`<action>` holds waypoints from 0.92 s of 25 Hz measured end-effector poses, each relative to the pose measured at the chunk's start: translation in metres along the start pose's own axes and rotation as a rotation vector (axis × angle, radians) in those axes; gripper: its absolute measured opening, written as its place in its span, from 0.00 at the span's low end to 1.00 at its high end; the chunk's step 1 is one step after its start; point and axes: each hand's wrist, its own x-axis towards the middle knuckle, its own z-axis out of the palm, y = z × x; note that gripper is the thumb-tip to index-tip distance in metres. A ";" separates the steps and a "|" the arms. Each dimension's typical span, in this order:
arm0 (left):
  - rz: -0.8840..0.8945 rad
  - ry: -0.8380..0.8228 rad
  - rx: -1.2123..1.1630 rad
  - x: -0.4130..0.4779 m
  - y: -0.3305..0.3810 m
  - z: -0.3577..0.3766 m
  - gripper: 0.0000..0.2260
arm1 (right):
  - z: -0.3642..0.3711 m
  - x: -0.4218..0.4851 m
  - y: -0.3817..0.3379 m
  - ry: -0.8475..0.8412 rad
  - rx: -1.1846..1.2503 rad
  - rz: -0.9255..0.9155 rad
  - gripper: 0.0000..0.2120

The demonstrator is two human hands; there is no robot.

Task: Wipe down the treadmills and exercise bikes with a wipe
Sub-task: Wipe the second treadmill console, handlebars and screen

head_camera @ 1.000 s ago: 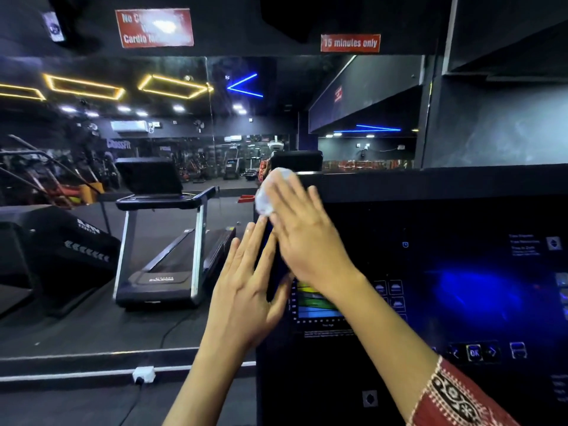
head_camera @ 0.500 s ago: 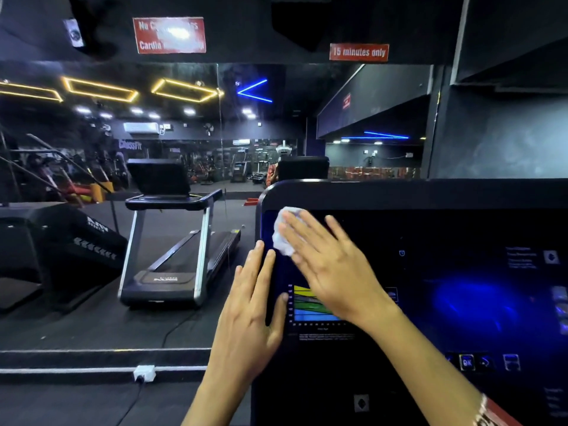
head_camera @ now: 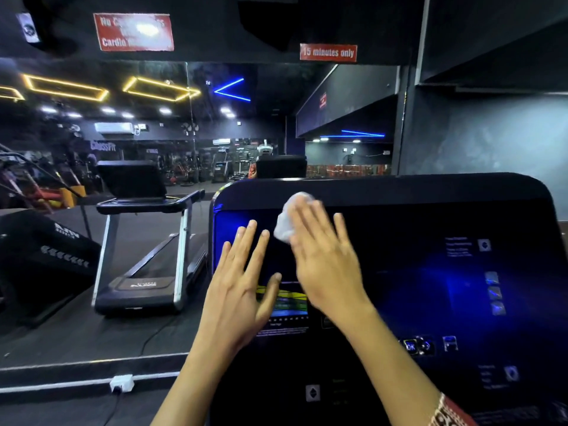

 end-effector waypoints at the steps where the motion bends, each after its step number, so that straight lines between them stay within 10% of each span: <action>1: -0.008 0.005 0.001 0.001 0.002 0.001 0.28 | -0.004 -0.001 0.014 0.034 -0.018 0.131 0.24; 8: 0.004 0.024 0.011 -0.003 0.012 0.010 0.27 | -0.010 -0.099 0.019 -0.050 0.014 -0.075 0.24; 13: 0.011 0.031 0.012 -0.005 0.013 0.008 0.27 | -0.017 -0.026 0.045 -0.029 0.066 0.331 0.25; 18: 0.014 0.043 0.016 -0.010 0.009 0.005 0.26 | -0.015 -0.075 0.016 -0.085 0.028 -0.137 0.23; 23: 0.012 0.035 0.043 -0.018 0.001 -0.003 0.26 | -0.012 -0.035 0.054 0.052 0.020 0.351 0.26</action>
